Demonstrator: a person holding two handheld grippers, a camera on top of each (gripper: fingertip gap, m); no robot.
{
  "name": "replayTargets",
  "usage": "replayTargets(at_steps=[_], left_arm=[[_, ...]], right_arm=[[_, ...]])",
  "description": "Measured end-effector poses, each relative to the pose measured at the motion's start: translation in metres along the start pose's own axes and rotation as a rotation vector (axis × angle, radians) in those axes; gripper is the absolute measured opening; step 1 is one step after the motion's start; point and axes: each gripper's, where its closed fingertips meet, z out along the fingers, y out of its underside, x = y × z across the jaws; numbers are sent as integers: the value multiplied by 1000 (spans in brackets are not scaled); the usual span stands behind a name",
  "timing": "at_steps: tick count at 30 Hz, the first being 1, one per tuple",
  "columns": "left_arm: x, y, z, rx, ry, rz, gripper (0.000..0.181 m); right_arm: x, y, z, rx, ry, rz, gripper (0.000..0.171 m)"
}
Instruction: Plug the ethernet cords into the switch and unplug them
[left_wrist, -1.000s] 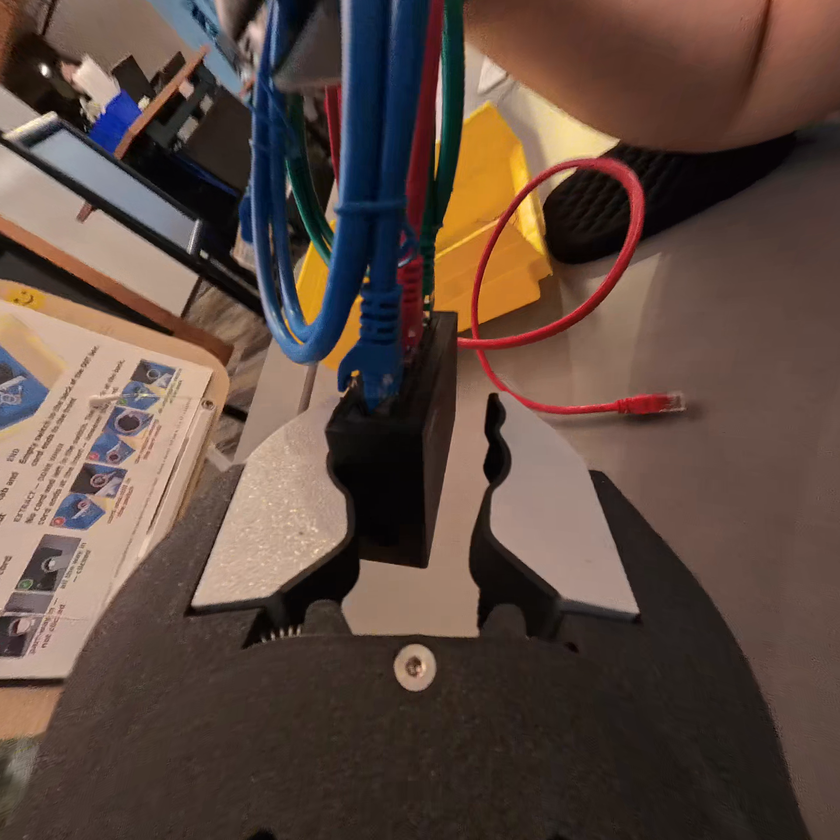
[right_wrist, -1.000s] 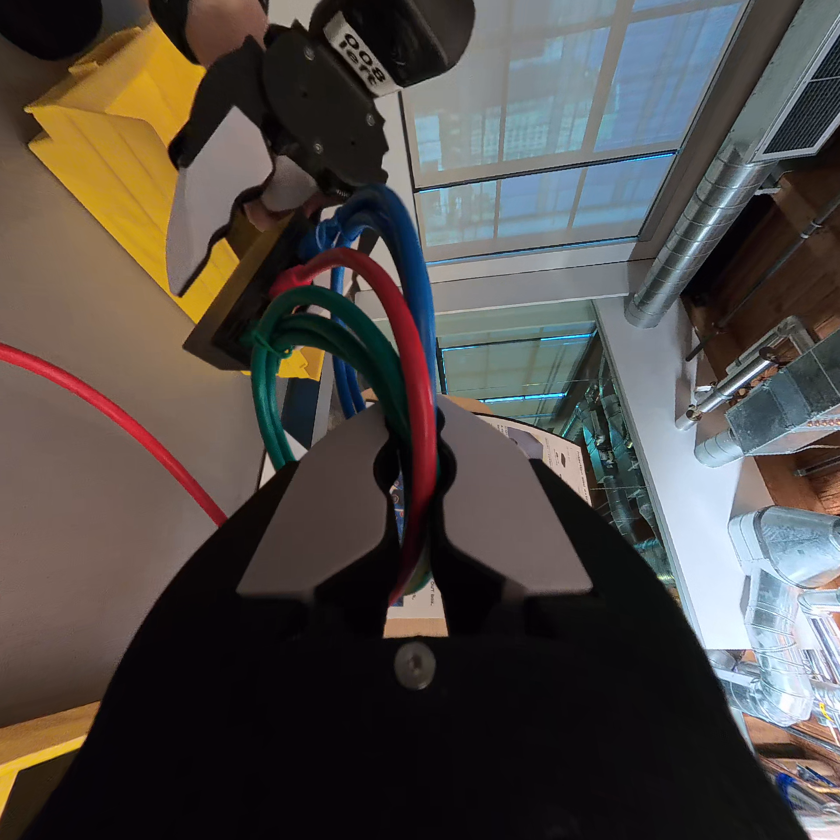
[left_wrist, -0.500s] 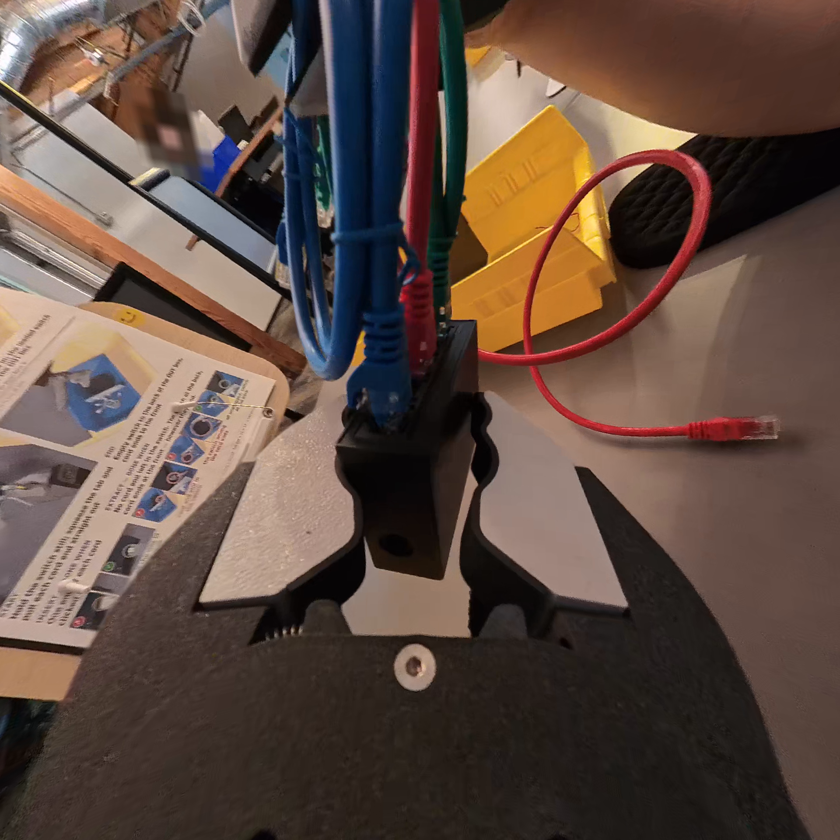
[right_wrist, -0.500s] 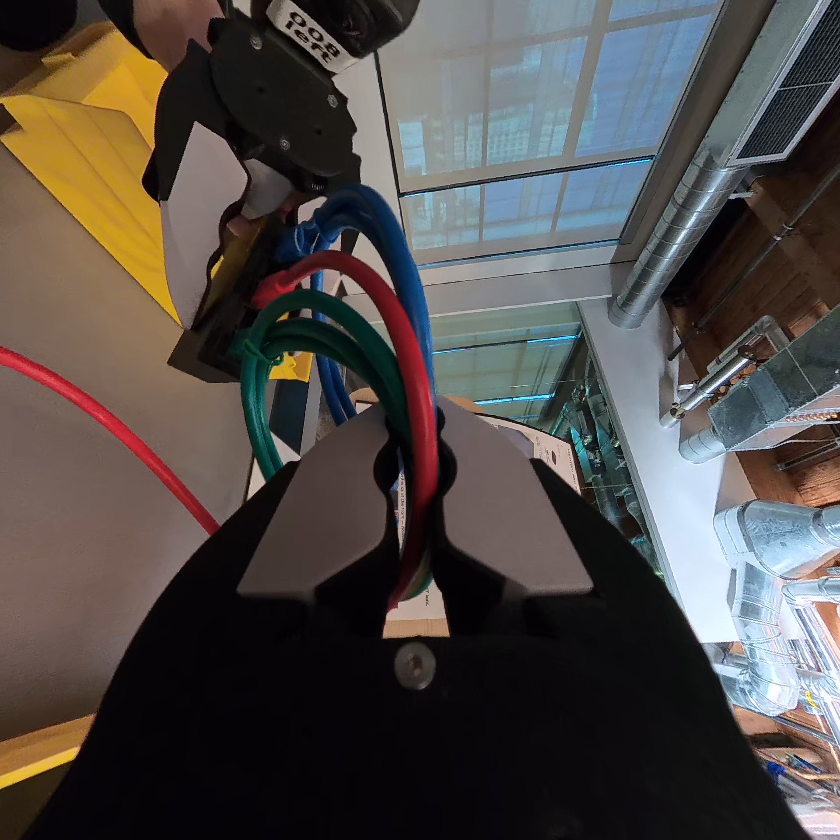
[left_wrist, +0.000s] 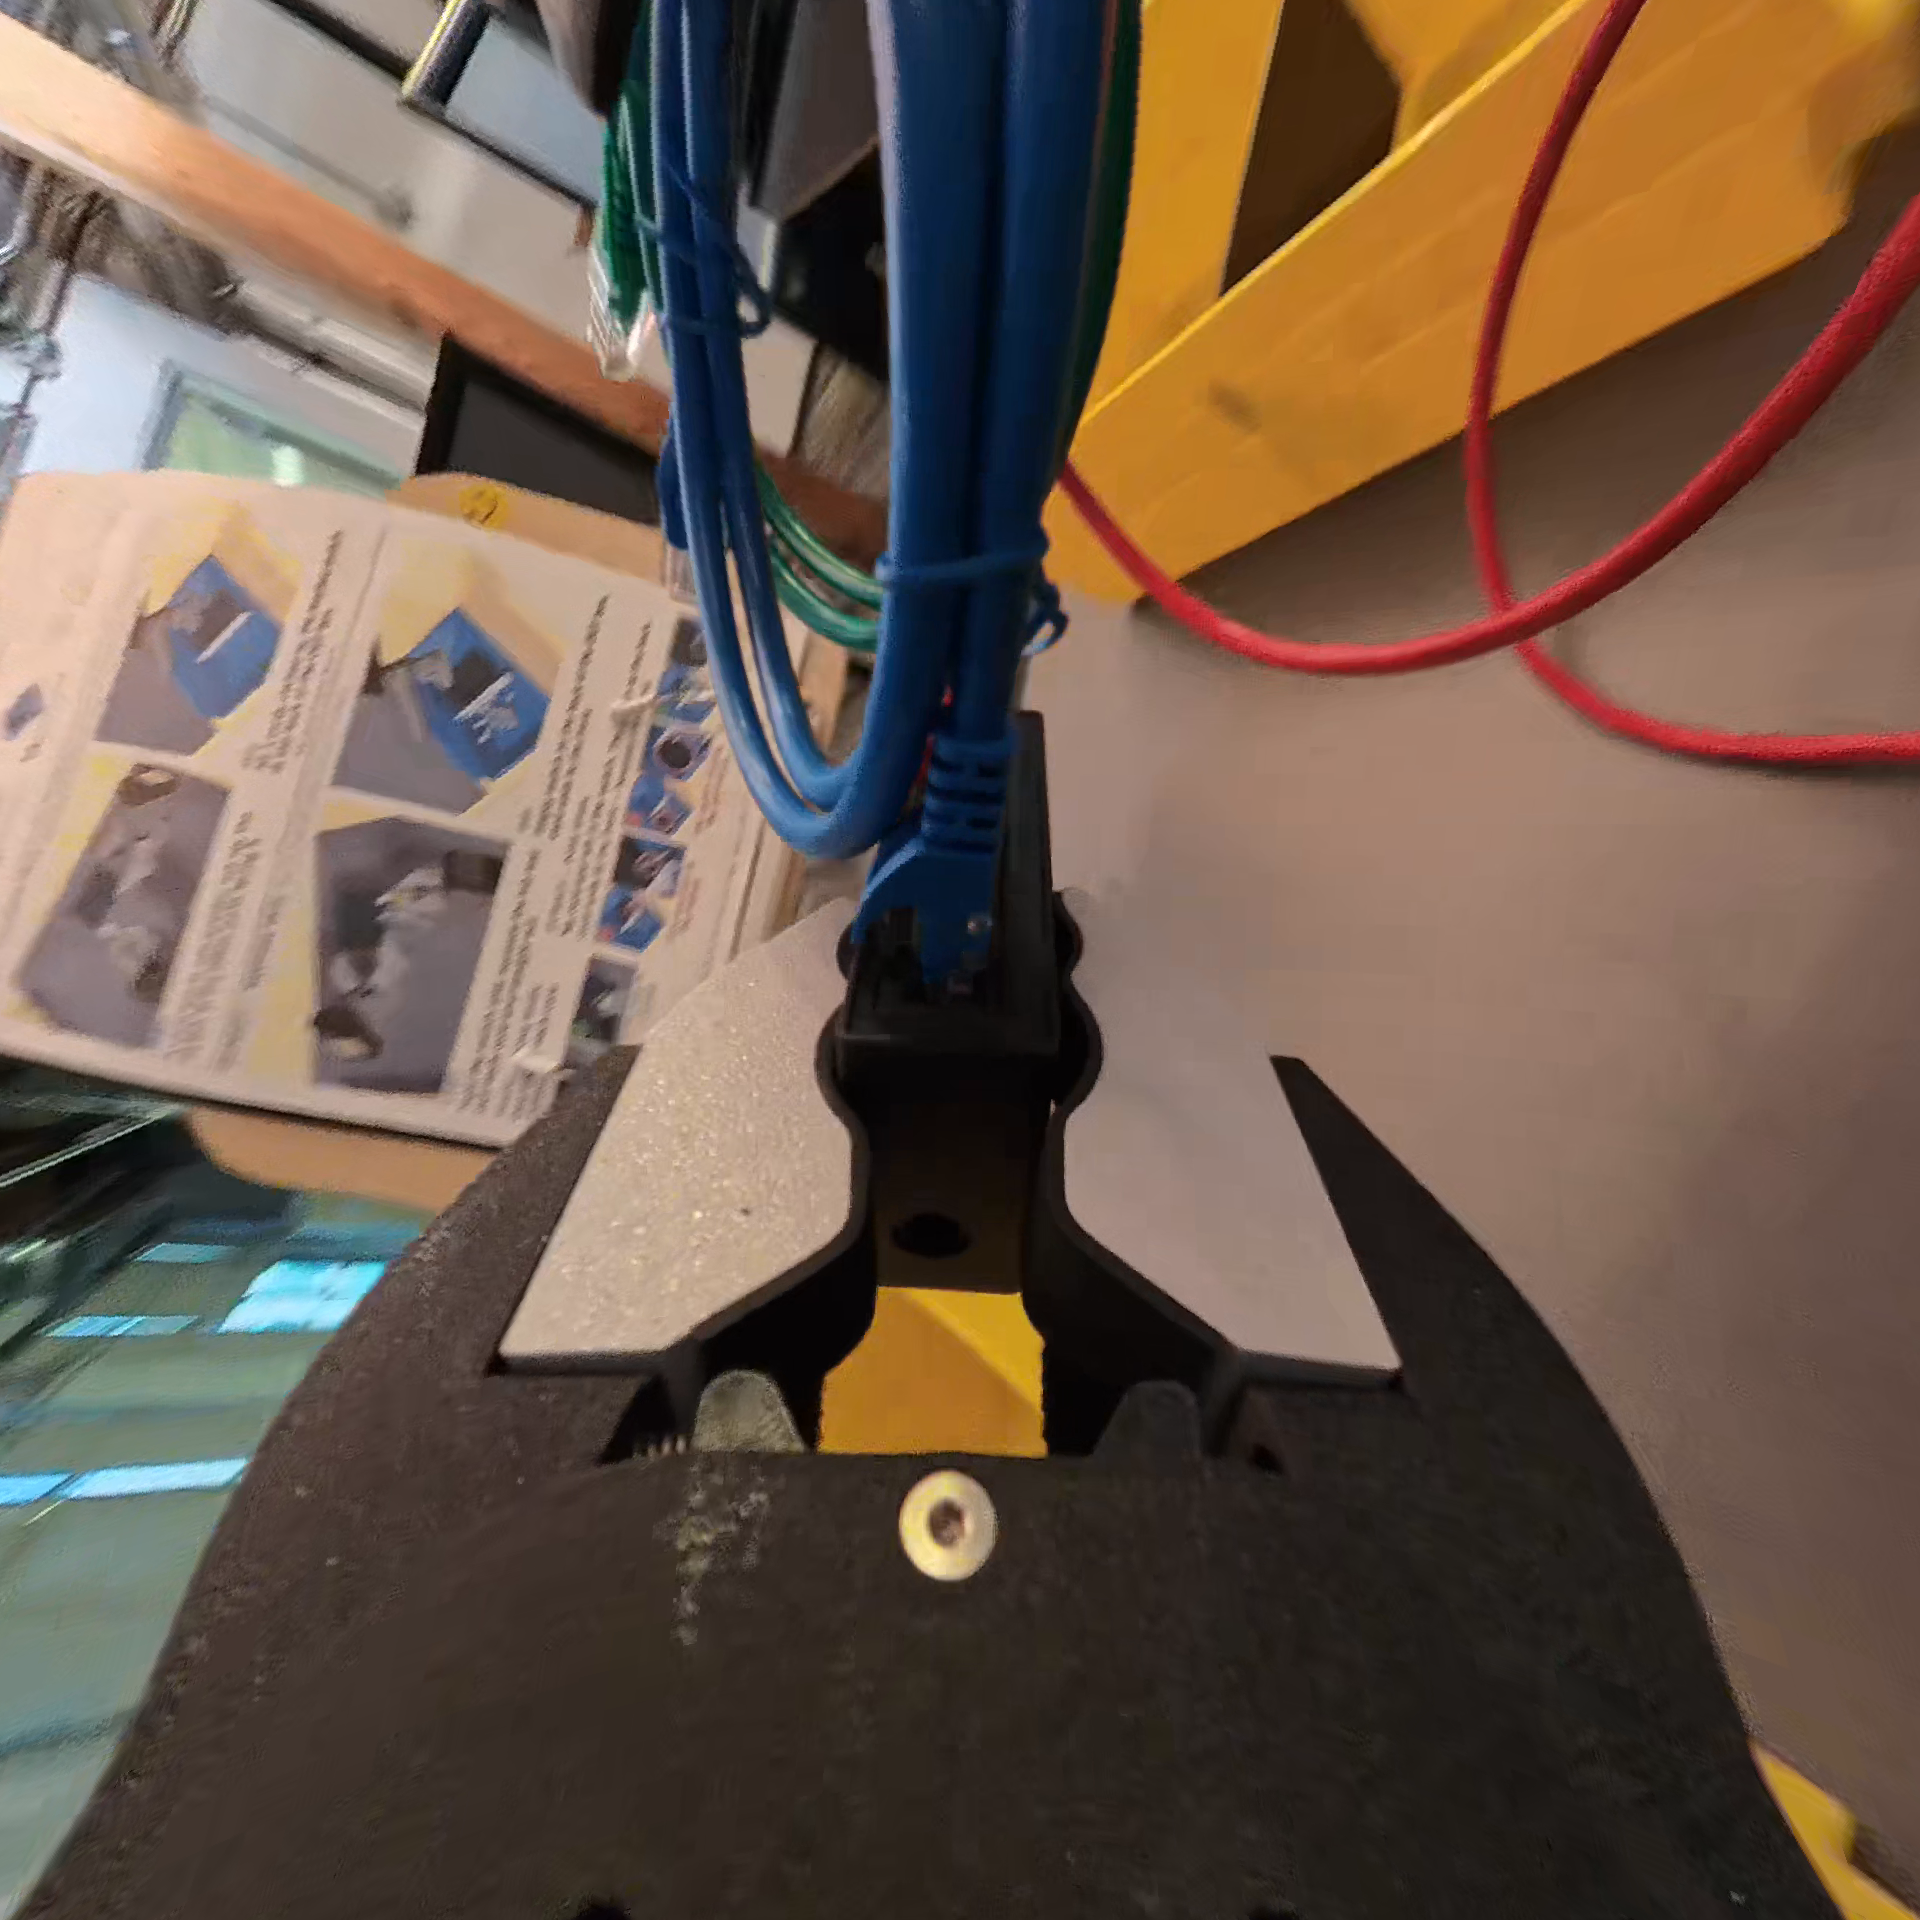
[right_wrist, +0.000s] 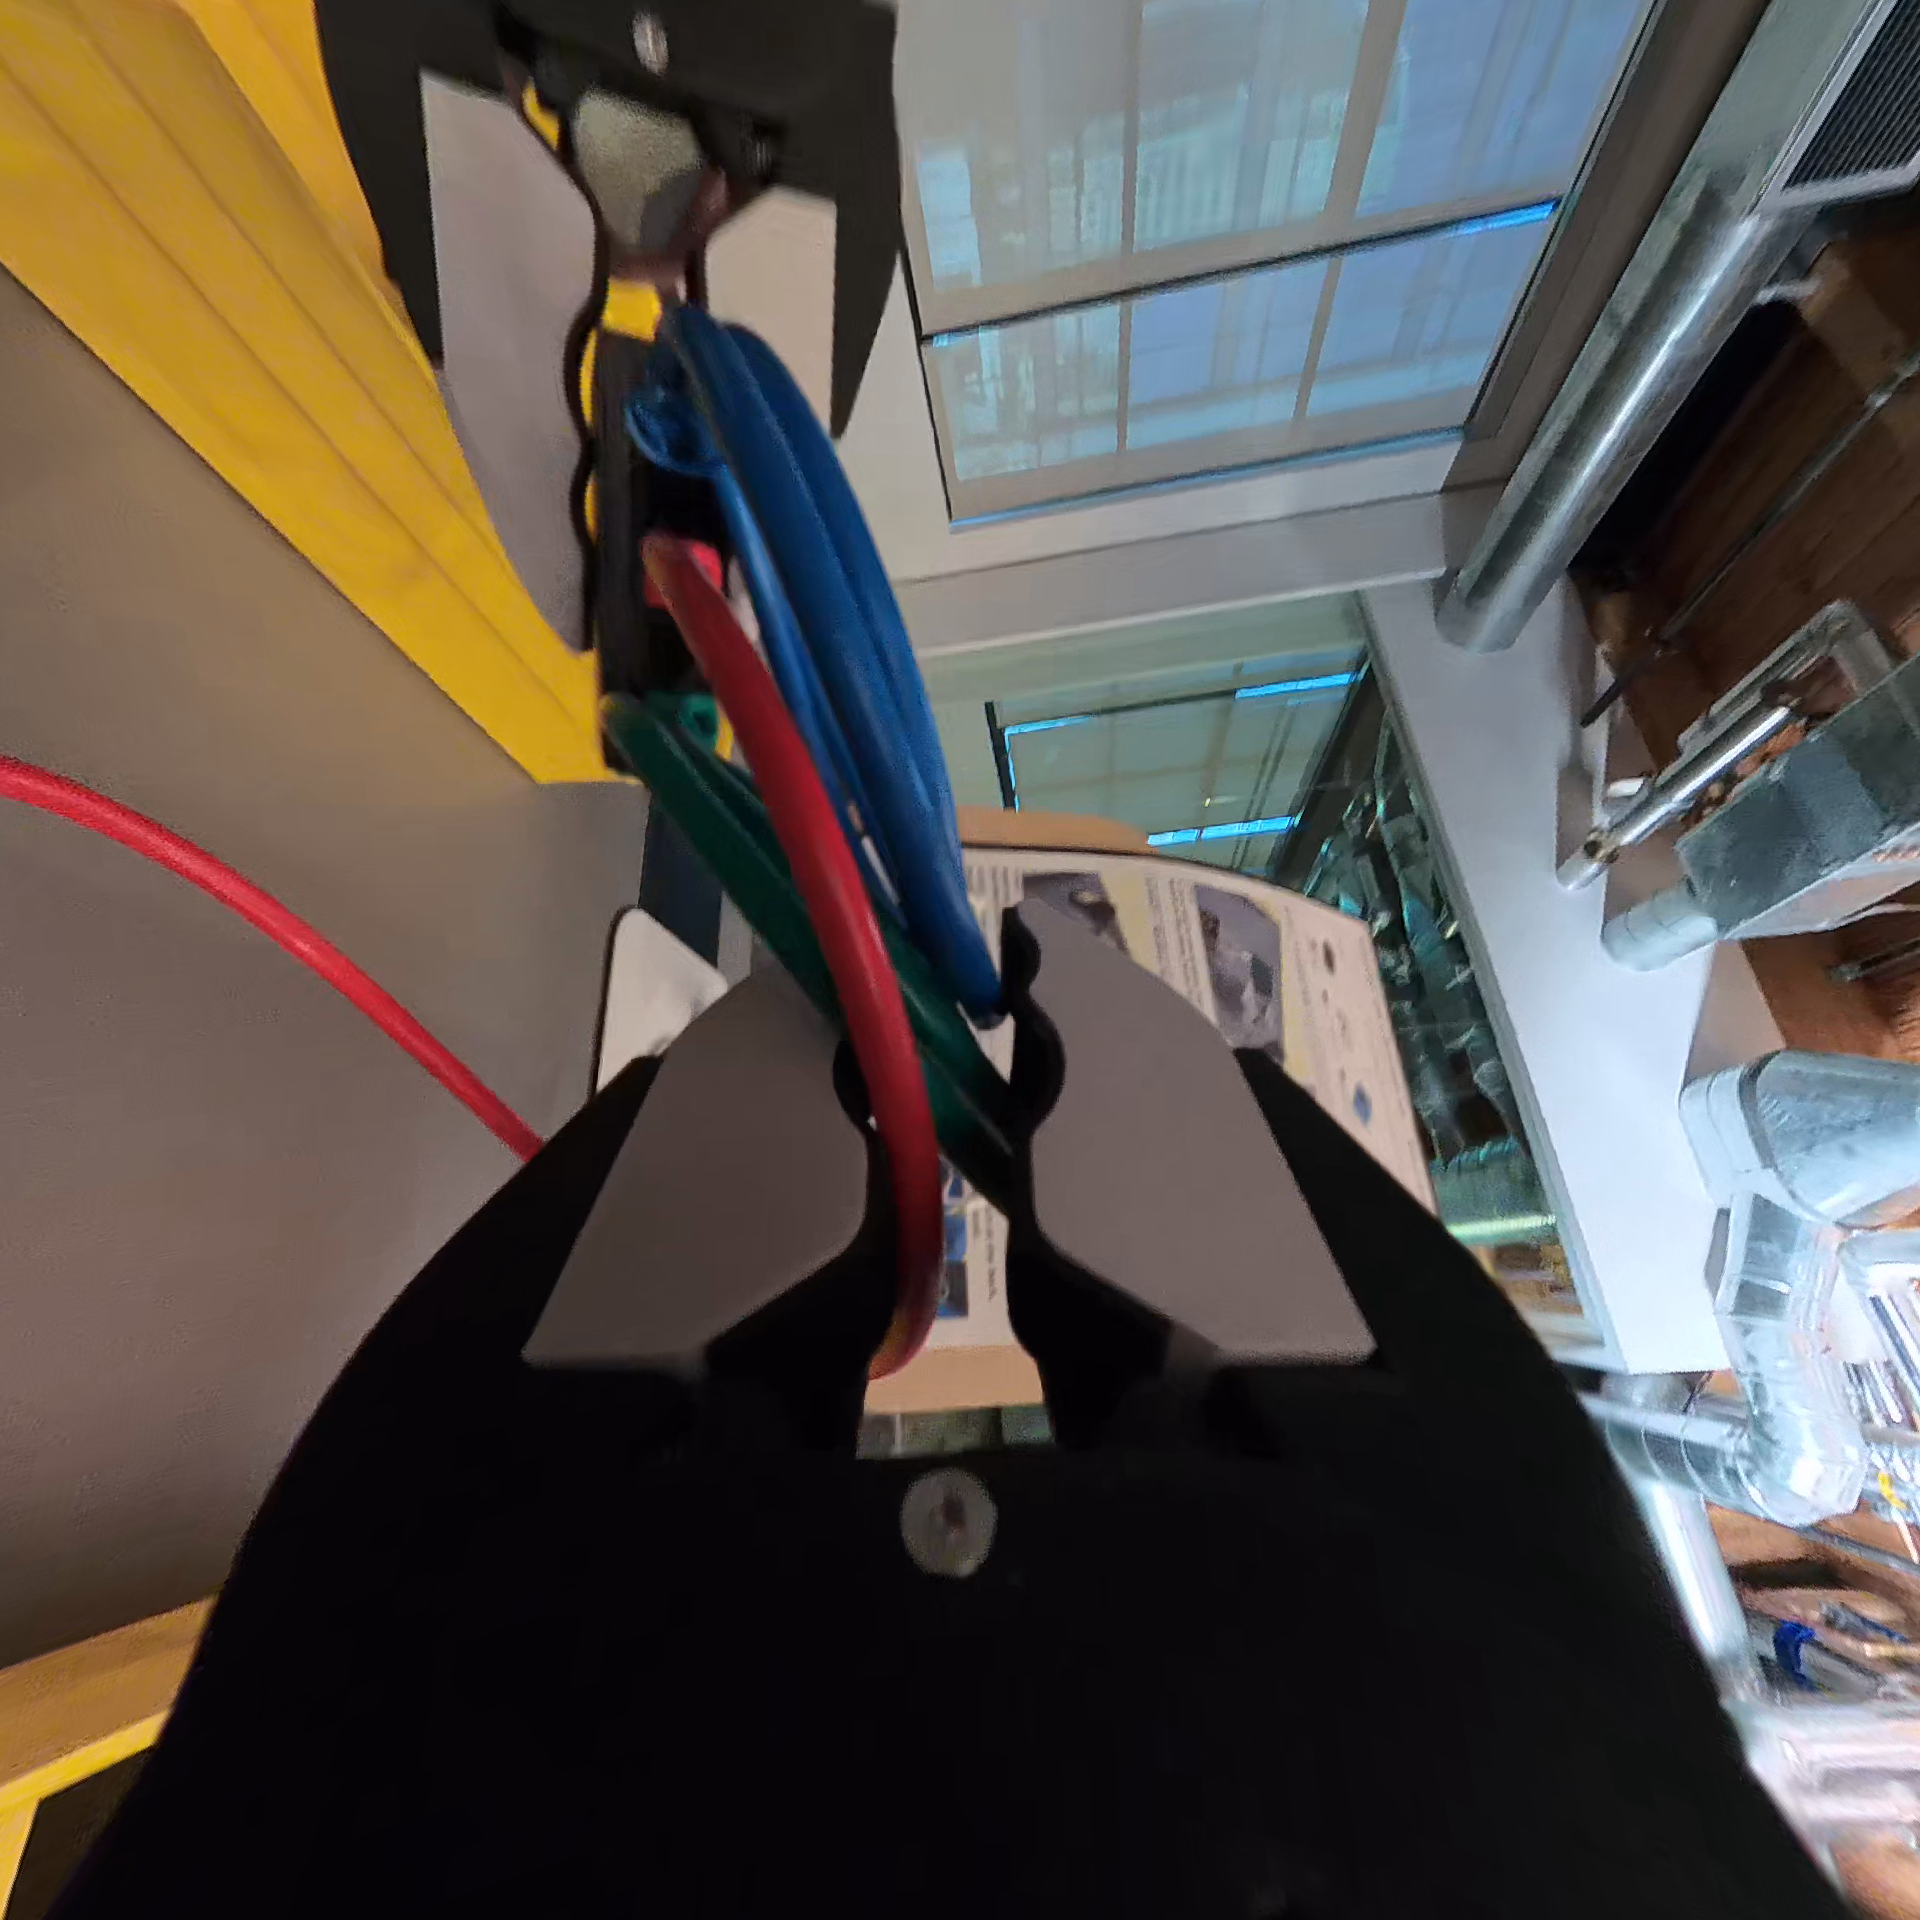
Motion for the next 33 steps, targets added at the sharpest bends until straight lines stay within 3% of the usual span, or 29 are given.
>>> replayTargets(at_steps=[5,11,23,33], left_arm=[[-21,24,-1,-201,-149,129,30],[-30,42,0,-288,-188,183,30],[-36,37,-1,-241,-204,162,30],[-36,44,2,-213,-149,54,30]], right_arm=[[-14,40,17,-139,-18,87,28],[-30,65,32,-251,-42,183,35],[-21,49,26,-164,-32,397,40],[-43,47,22,-178,-168,493,51]])
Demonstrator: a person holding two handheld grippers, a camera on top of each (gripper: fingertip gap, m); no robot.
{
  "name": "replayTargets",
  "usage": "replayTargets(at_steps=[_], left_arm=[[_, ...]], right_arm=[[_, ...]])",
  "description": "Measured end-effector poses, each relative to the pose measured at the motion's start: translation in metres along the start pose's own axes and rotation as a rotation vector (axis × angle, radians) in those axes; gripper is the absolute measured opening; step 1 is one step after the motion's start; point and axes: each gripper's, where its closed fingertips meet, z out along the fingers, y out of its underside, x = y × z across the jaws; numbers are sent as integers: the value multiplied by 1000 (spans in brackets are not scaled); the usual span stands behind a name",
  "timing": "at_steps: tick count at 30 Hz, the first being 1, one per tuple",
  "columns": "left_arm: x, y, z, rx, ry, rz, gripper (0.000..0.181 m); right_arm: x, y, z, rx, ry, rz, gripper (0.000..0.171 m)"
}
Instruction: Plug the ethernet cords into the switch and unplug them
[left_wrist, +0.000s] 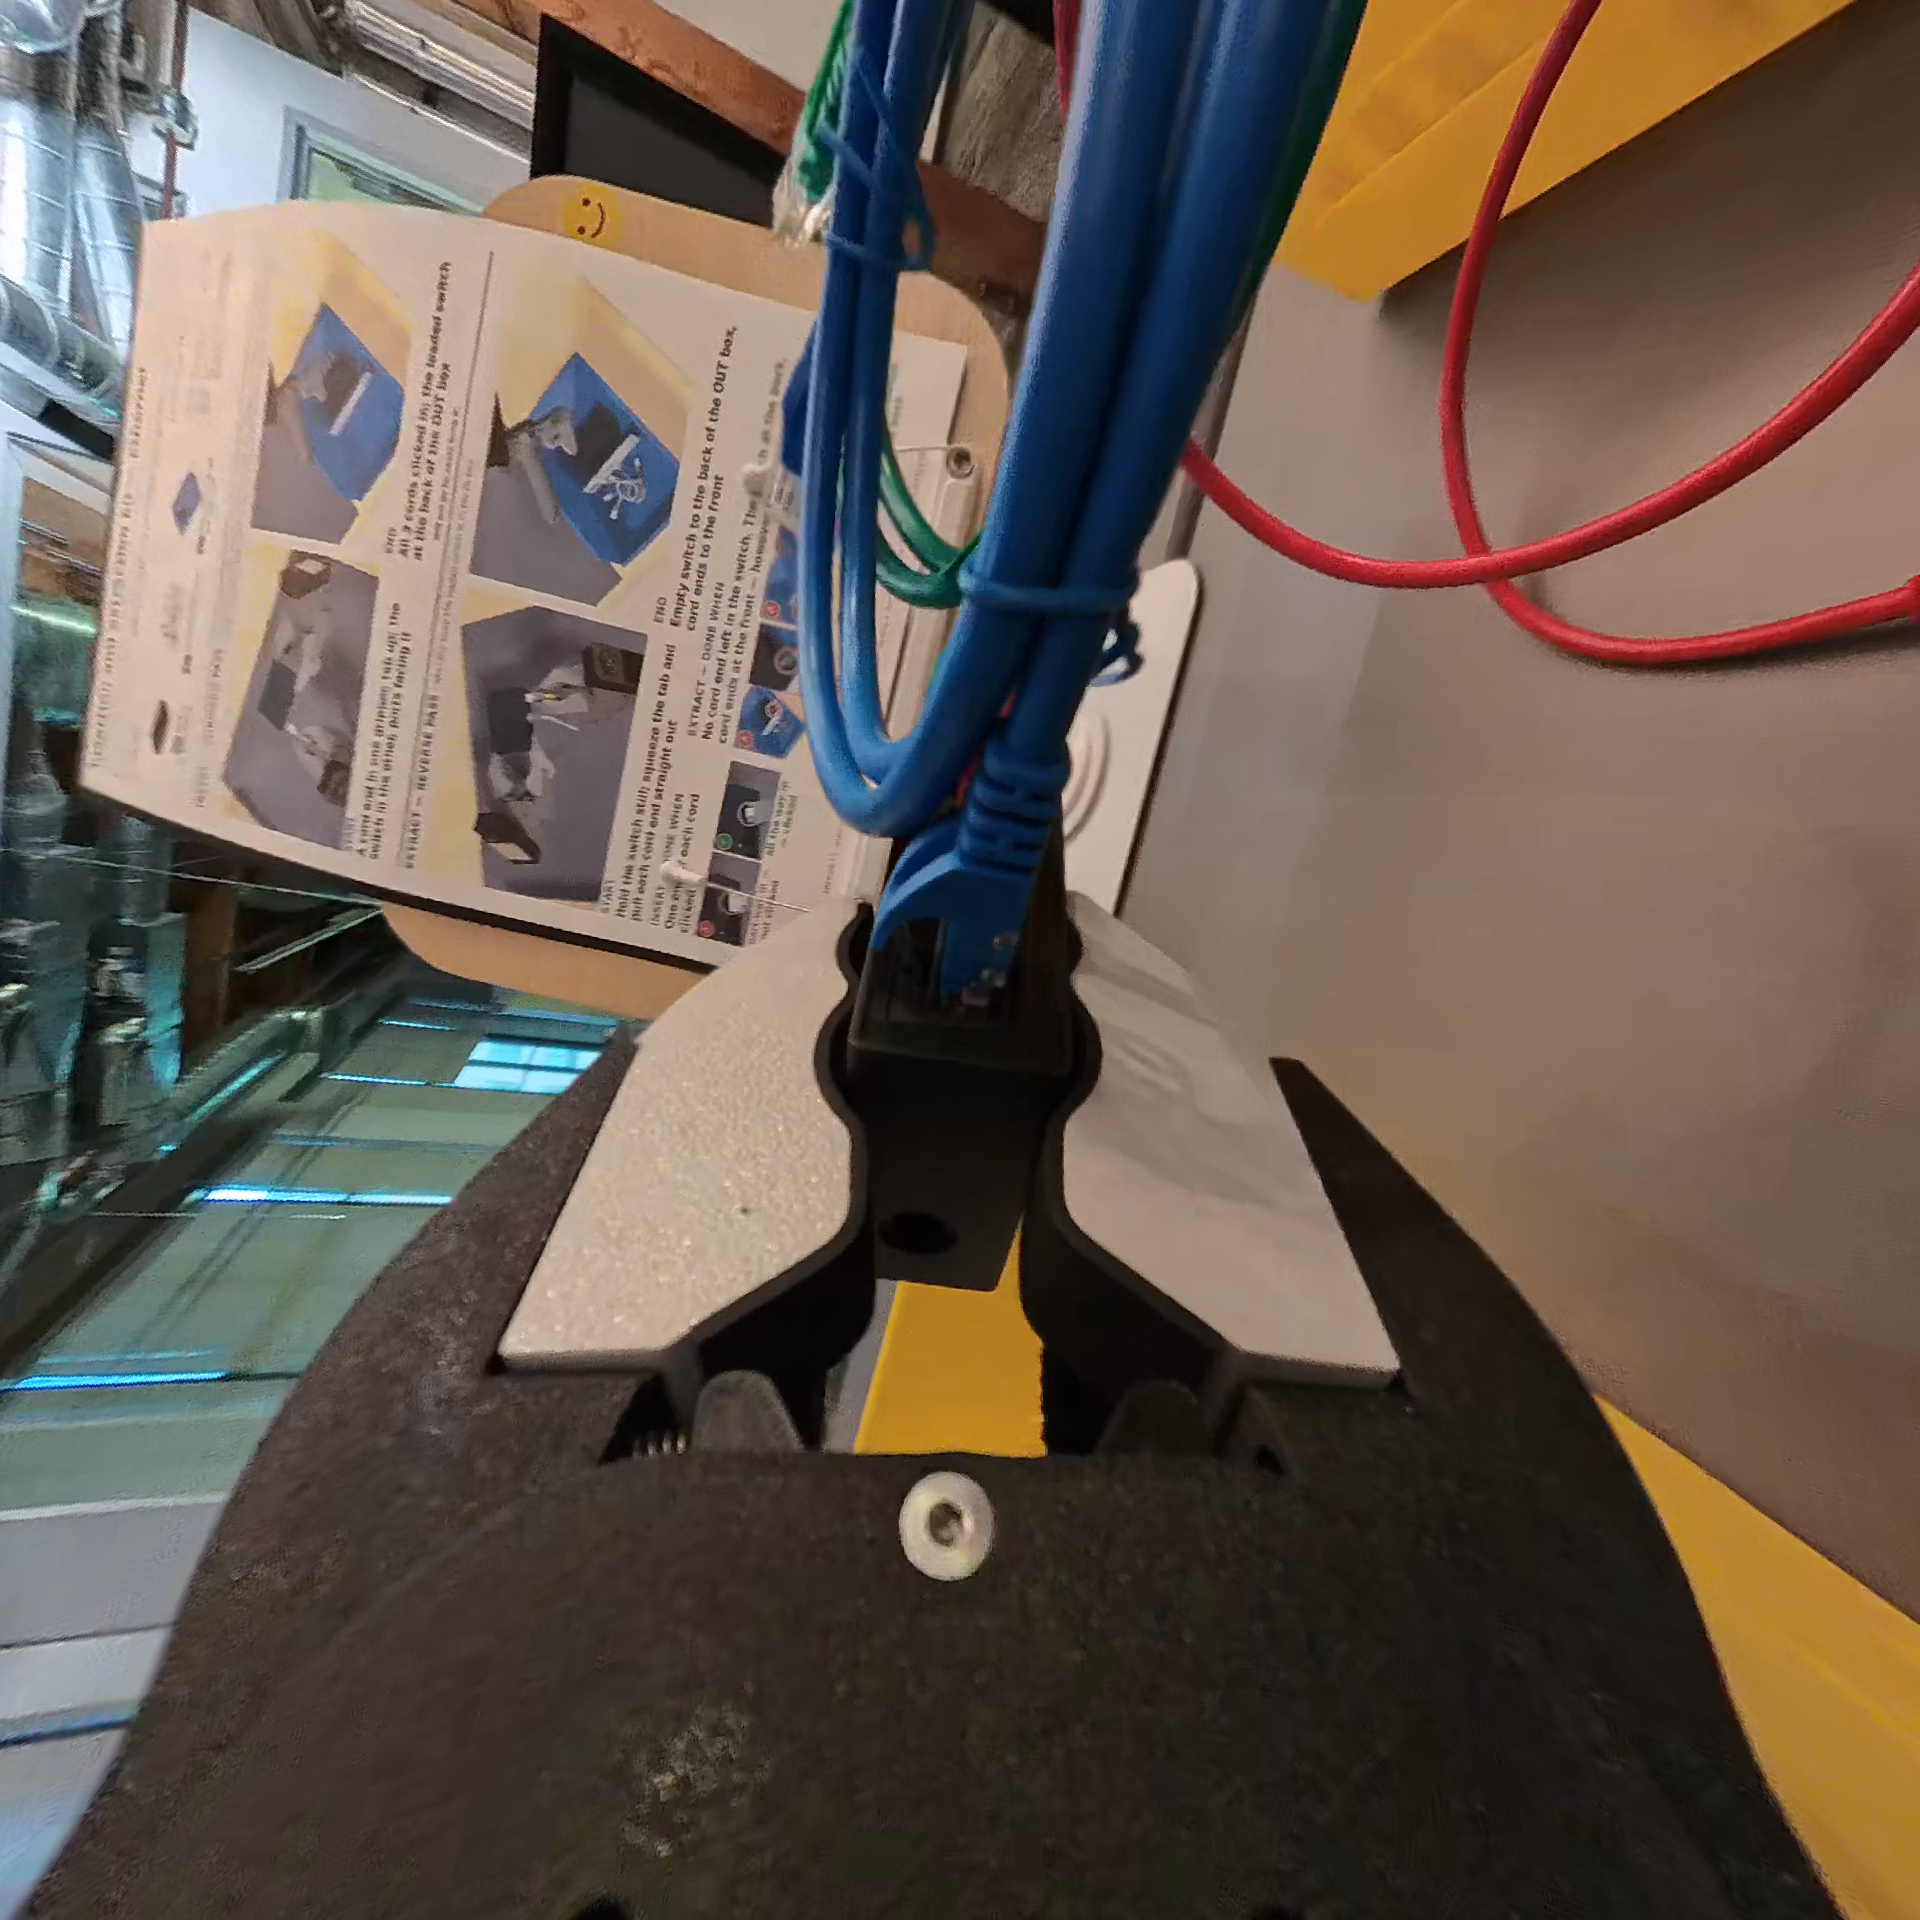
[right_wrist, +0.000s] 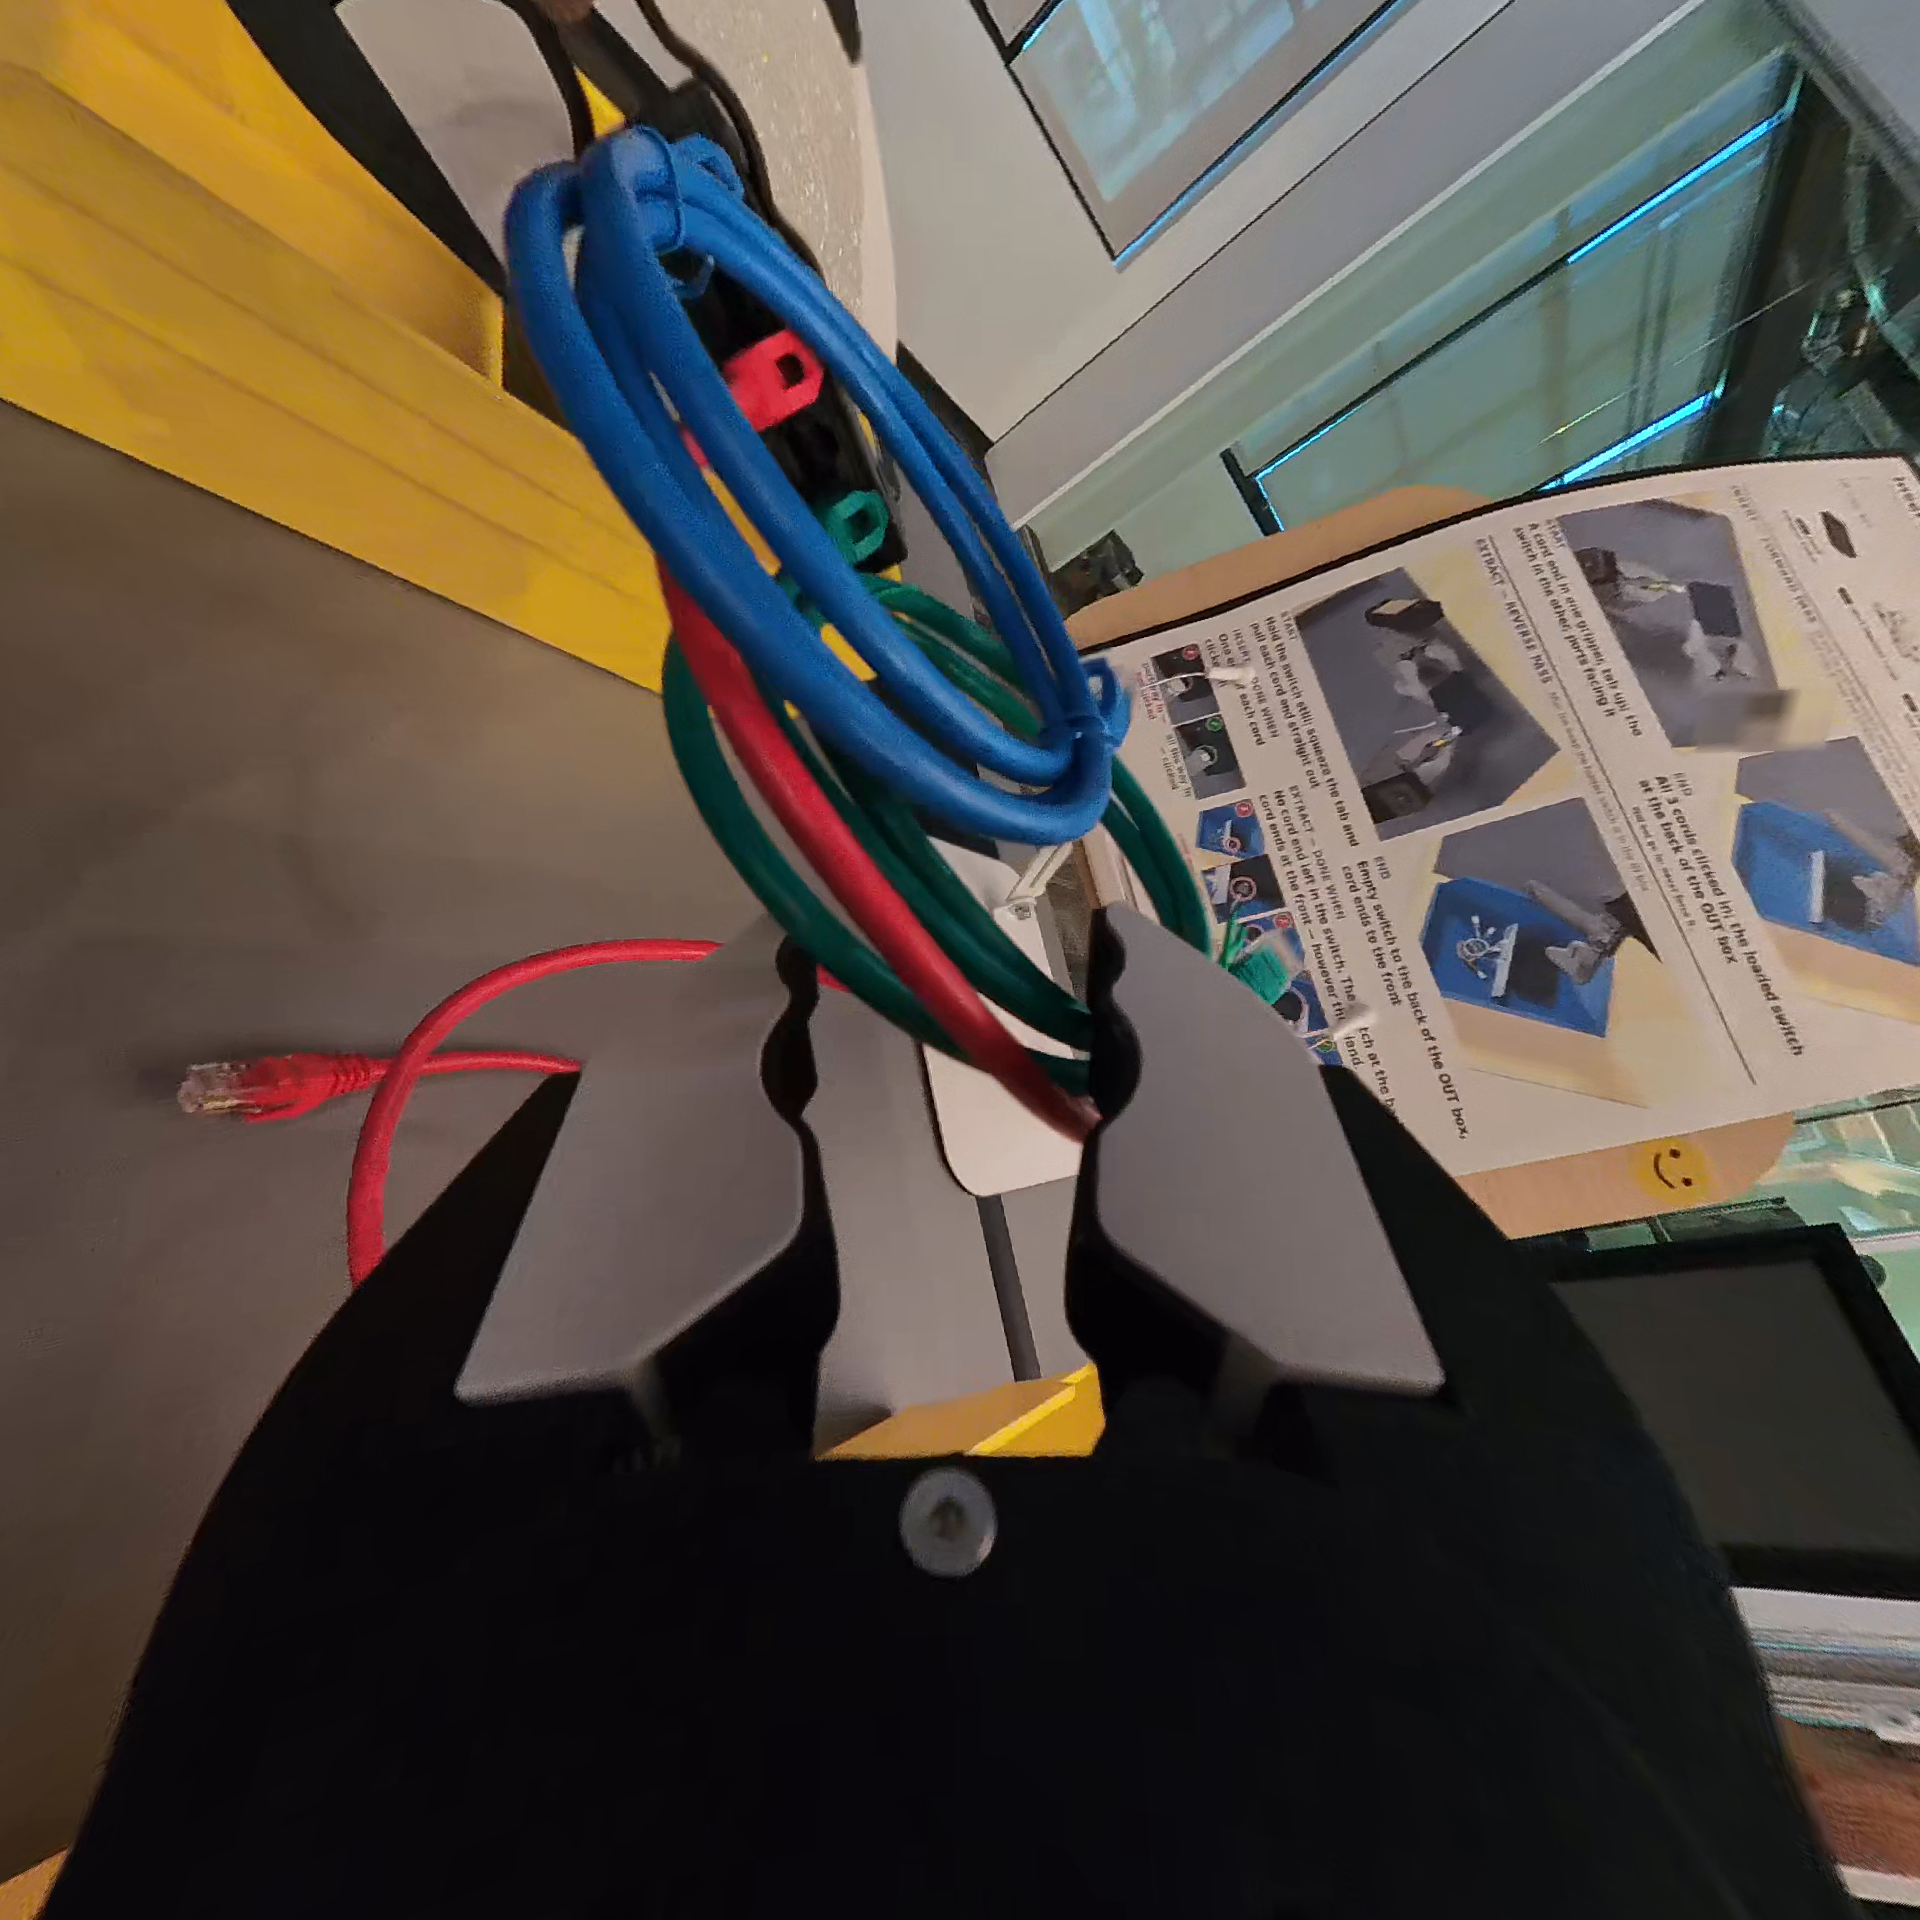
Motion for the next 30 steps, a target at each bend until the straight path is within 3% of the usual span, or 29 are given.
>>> replayTargets(at_steps=[13,21,25,30], left_arm=[[-11,11,1,6,19,-143,30],[-11,16,2,10,48,-168,29],[-5,12,3,62,63,-134,29],[4,11,7,50,83,-115,30]], right_arm=[[23,-28,-32,193,63,92,53],[4,-48,-23,190,26,-15,44],[-11,-79,-24,258,4,-80,17],[-26,-111,-27,274,26,-208,23]])
